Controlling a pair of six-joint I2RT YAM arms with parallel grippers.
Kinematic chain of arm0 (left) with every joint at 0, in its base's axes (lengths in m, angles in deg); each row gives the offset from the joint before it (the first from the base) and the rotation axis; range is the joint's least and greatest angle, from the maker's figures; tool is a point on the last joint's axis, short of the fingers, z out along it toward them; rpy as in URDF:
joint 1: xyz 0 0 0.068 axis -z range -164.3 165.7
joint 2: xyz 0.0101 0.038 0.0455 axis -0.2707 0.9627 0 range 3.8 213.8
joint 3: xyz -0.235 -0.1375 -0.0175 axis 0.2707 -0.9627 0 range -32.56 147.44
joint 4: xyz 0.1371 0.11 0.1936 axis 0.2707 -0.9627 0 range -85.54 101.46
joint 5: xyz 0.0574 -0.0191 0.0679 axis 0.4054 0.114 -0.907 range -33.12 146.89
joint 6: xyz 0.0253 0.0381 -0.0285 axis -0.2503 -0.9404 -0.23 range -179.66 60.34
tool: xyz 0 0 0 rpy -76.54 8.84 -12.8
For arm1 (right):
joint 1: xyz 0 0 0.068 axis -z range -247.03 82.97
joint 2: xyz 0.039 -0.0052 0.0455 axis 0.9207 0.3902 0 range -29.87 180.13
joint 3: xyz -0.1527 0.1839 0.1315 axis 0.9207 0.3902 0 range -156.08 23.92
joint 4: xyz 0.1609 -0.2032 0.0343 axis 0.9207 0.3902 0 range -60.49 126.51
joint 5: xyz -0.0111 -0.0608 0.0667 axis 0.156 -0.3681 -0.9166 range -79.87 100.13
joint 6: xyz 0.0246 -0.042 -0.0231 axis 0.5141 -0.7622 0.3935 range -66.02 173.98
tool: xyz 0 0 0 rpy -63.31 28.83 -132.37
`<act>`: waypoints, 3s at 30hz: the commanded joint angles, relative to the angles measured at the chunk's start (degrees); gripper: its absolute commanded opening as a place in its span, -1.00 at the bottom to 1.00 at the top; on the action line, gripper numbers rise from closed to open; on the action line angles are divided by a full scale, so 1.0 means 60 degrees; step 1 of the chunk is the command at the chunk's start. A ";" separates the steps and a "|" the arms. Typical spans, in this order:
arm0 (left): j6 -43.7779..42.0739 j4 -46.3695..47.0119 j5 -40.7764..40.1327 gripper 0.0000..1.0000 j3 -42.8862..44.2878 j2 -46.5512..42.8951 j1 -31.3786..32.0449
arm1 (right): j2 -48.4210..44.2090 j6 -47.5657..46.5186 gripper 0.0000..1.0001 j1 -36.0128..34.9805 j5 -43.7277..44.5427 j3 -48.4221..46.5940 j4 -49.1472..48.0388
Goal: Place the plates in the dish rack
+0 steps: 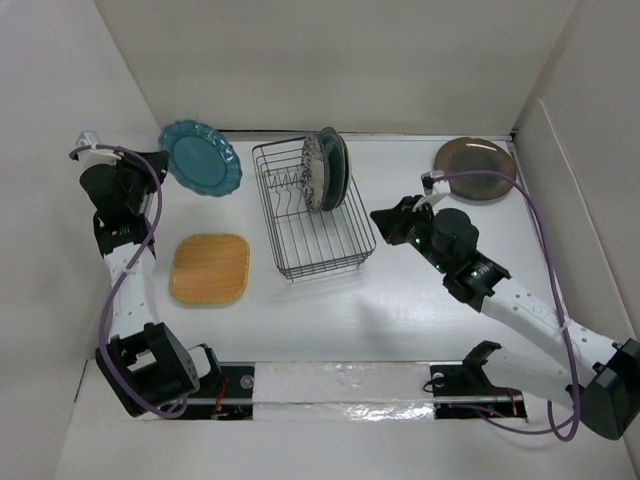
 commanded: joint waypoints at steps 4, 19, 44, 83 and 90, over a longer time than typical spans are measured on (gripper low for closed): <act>0.1583 0.2096 0.0897 -1.00 0.0894 -0.1372 0.0424 | 0.0370 0.0658 0.03 -0.0460 -0.0806 -0.1119 -0.1067; 0.3444 0.3957 0.1982 -1.00 -0.0717 -0.2720 0.1612 | 0.4222 0.2135 0.99 -0.0372 -0.4042 -0.3214 -0.3815; 0.3577 0.4997 0.2729 -1.00 -0.3939 -0.4111 0.1905 | 0.5938 0.4146 -1.00 -0.0284 -0.5084 -0.2644 -0.8099; -0.2808 -0.2251 -0.0548 -1.00 -0.2564 -0.5239 0.7351 | 0.7049 -0.1829 -1.00 -0.1485 0.5886 -1.0200 0.2740; -0.3498 -0.3249 -0.2352 -0.85 -0.2110 -0.5386 0.8539 | 0.8733 -0.2974 -1.00 -0.1895 0.7219 -1.2192 0.3297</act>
